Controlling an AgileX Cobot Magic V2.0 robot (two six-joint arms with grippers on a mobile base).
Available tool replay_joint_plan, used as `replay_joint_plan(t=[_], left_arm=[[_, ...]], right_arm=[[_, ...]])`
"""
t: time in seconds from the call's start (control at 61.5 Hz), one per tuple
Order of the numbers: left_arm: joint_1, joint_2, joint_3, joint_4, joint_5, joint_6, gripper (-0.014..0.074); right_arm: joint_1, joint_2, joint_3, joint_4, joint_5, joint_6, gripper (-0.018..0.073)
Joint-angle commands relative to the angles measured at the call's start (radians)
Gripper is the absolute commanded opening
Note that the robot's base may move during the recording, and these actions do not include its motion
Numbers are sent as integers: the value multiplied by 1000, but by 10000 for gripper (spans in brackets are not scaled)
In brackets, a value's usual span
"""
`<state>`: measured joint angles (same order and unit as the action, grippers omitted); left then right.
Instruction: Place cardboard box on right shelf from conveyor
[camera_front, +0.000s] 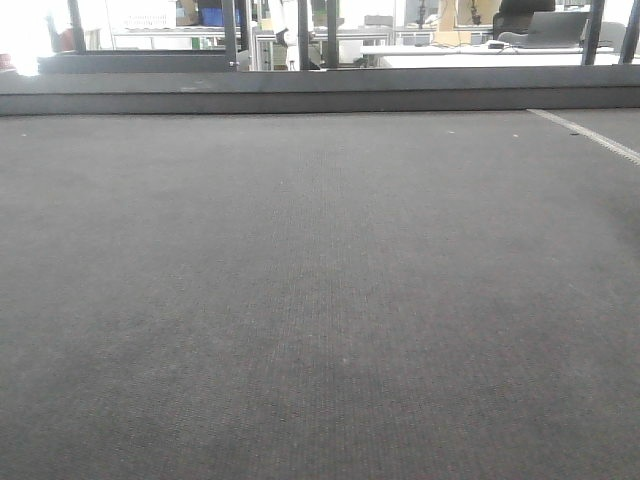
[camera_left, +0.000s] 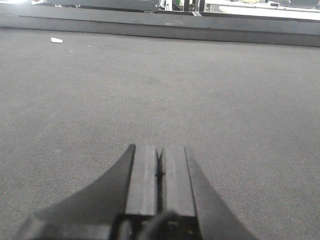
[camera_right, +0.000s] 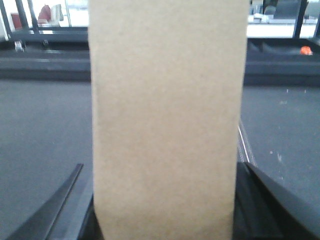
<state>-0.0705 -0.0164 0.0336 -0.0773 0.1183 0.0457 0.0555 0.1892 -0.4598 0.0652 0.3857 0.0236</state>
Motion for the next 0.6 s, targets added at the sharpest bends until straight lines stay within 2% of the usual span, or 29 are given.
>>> replay_joint_plan(t=[0.0, 0.585], left_arm=[[1, -5, 6, -6, -85, 0, -116], [1, -5, 6, -6, -85, 0, -116]], right_arm=[[-6, -30, -24, 4, -88, -12, 58], [-6, -37, -24, 4, -89, -12, 58]])
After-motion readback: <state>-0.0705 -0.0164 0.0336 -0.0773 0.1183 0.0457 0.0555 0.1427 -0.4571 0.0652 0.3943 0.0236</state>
